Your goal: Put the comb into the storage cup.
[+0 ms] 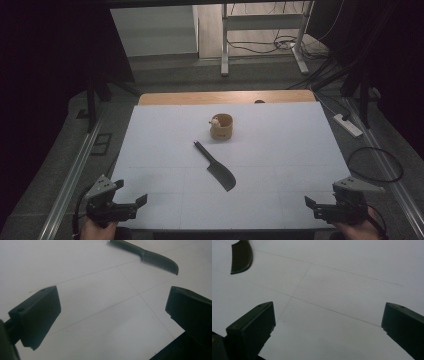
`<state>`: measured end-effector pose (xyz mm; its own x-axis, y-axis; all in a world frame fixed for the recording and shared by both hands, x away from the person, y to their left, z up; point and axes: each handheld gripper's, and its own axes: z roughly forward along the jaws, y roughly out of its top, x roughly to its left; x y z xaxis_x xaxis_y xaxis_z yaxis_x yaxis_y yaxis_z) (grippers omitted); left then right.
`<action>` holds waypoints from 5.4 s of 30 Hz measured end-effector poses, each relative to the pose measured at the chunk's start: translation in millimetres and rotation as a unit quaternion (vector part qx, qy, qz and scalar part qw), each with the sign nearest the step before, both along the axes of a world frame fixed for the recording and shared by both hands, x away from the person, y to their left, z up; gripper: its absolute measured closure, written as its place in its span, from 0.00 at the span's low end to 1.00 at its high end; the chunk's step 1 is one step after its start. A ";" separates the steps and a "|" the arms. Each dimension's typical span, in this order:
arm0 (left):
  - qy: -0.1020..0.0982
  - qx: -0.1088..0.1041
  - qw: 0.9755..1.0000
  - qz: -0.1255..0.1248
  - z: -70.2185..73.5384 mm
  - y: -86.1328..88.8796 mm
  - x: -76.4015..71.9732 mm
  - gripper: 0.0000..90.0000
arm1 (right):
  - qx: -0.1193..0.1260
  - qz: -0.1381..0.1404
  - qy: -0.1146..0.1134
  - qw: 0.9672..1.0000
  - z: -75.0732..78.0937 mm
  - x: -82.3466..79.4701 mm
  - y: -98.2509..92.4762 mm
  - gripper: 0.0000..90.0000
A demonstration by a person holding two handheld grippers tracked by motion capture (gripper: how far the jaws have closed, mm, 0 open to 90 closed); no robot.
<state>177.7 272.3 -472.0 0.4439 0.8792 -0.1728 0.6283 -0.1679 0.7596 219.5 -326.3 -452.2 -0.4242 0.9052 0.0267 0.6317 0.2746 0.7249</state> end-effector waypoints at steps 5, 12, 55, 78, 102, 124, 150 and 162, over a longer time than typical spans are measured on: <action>0.000 -0.006 1.000 0.002 -0.2 1.8 -1.1 0.01 | -0.012 0.009 -0.001 1.000 -0.6 1.1 3.4 0.00; 0.000 -0.008 1.000 0.006 -0.3 2.2 -2.2 0.01 | -0.008 0.012 -0.001 1.000 -0.5 1.6 3.4 0.00; 0.022 -0.021 0.998 -0.047 3.0 -15.1 19.9 0.00 | -0.018 0.028 0.002 0.999 -1.3 2.2 6.8 0.00; 0.027 -0.026 0.997 -0.070 7.8 -27.8 51.0 0.00 | -0.022 0.032 0.001 0.999 -1.6 2.7 8.0 0.00; 0.047 -0.014 0.995 -0.092 8.6 -52.1 90.2 0.00 | -0.024 0.032 0.001 0.999 -1.8 2.6 8.5 0.00; 0.049 -0.002 0.993 -0.108 11.5 -74.3 126.4 0.00 | -0.027 0.035 0.003 0.999 -2.1 2.9 9.2 0.00; 0.054 0.024 0.991 -0.122 13.3 -108.6 163.8 0.00 | -0.027 0.037 0.006 0.999 -2.4 3.5 9.2 0.00; 0.059 0.023 0.989 -0.136 13.1 -120.0 179.1 0.00 | -0.027 0.037 0.007 0.999 -2.6 3.5 9.4 0.00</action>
<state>356.8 152.3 -458.9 0.6442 0.7382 -0.2001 0.6389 -0.3755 0.6714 223.0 -316.9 -454.7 -0.4904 0.8714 -0.0153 0.6186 0.3604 0.6982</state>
